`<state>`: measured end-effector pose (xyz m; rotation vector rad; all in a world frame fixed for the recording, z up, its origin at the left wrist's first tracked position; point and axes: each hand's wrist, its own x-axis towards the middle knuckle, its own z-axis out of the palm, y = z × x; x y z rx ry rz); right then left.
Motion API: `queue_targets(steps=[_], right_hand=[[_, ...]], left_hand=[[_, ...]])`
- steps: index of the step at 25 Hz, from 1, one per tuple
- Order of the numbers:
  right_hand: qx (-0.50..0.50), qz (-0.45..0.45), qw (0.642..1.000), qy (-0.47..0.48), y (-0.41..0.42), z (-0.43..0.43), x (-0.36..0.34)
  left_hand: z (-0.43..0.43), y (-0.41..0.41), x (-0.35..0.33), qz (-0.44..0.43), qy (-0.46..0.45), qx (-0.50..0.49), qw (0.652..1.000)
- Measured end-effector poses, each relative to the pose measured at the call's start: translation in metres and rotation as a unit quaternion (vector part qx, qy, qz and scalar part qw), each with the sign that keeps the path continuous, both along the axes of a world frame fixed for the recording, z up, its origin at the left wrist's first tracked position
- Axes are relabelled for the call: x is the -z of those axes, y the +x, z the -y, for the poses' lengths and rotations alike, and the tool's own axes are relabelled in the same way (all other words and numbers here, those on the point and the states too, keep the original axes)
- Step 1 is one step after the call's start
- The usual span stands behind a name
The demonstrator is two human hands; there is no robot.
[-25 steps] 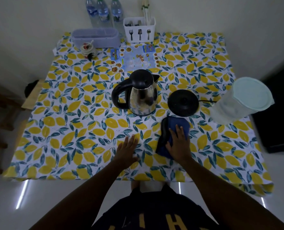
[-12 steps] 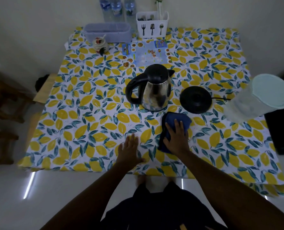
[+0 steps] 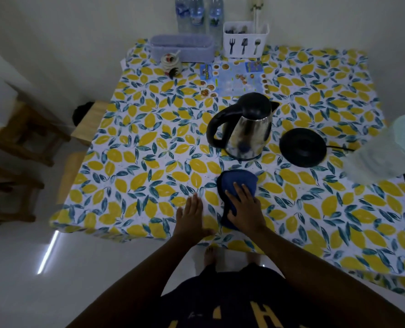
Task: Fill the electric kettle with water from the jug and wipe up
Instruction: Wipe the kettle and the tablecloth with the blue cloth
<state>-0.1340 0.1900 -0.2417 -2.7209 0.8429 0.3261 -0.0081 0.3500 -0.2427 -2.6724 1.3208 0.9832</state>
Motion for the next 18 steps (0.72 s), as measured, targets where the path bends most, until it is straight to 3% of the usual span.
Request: queue_targets(steps=[4, 9, 14, 18], right_hand=[[-0.03, -0.007, 0.999, -0.025, -0.009, 0.01, -0.005], [0.09, 0.006, 0.996, 0.024, 0.04, -0.009, -0.012], [0.009, 0.013, 0.999, 0.037, 0.01, -0.01, -0.006], [-0.025, 0.014, 0.999, 0.034, -0.054, 0.01, 0.0]], left_hand=[[0.0, 0.001, -0.002, 0.005, 0.007, 0.014, 1.0], [0.001, 0.0, -0.006, 0.01, 0.02, 0.016, 1.0], [0.004, 0.003, -0.009, 0.01, 0.03, 0.013, 0.999], [0.02, -0.011, -0.011, 0.045, -0.014, 0.016, 0.999]])
